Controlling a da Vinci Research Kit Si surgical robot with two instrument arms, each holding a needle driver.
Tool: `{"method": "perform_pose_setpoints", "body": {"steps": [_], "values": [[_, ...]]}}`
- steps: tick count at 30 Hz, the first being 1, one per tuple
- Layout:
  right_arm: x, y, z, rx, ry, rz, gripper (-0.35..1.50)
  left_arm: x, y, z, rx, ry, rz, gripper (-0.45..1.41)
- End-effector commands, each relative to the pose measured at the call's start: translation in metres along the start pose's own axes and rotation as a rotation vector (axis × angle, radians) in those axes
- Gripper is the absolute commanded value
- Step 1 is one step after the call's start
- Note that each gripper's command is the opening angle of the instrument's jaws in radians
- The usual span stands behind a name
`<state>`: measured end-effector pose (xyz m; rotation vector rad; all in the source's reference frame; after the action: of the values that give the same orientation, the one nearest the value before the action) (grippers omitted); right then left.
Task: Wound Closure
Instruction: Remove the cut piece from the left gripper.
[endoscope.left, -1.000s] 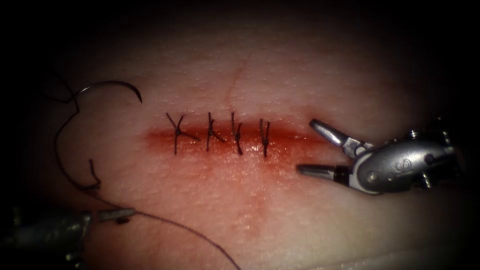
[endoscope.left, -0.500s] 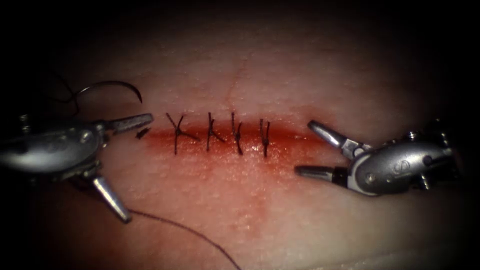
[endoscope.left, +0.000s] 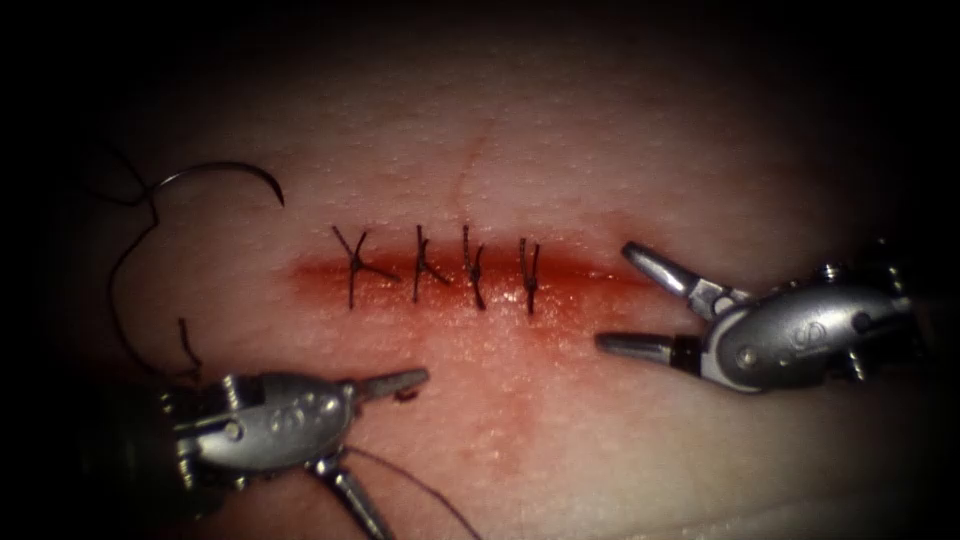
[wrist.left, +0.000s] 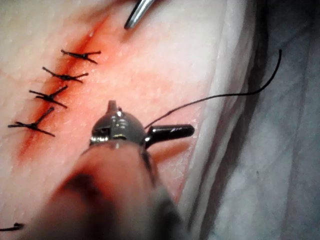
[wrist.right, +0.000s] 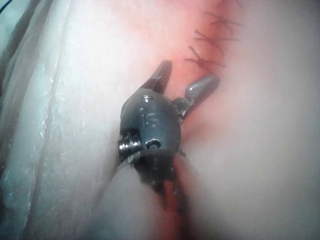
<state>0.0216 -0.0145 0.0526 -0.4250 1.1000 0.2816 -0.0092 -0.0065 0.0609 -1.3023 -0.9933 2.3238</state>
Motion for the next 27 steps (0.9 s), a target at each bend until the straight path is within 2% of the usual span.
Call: {"method": "perform_pose_setpoints", "body": {"steps": [1,3,8,14,17,21,25,27], "values": [[-0.0002,-0.0006,0.0006,0.000,0.003,0.000,1.28,-0.0008,-0.0006,0.0010,0.003,-0.016,-0.006,1.08],[-0.0002,-0.0006,0.0007,0.000,0.002,0.000,1.28,-0.0038,-0.0015,0.0016,0.020,-0.080,-0.035,1.11],[-0.0002,-0.0007,0.0008,-0.002,0.001,0.000,1.28,-0.0078,-0.0029,0.0012,0.083,-0.166,-0.048,1.14],[-0.0001,-0.0007,0.0010,-0.004,0.000,0.000,1.30,-0.0111,-0.0033,-0.0035,0.228,-0.257,-0.048,1.14],[-0.0001,-0.0007,0.0011,-0.003,0.001,0.001,1.30,-0.0115,-0.0029,-0.0053,0.272,-0.267,-0.068,1.14],[0.0000,-0.0008,0.0013,-0.003,0.002,0.001,1.30,-0.0111,-0.0014,-0.0061,0.297,-0.277,-0.073,1.14],[0.0000,-0.0008,0.0014,0.001,0.002,0.001,1.30,-0.0083,0.0008,-0.0068,0.313,-0.298,-0.010,1.16],[0.0001,-0.0009,0.0014,0.002,0.004,0.013,1.30,-0.0065,0.0012,-0.0069,0.321,-0.277,0.016,1.16]]}}
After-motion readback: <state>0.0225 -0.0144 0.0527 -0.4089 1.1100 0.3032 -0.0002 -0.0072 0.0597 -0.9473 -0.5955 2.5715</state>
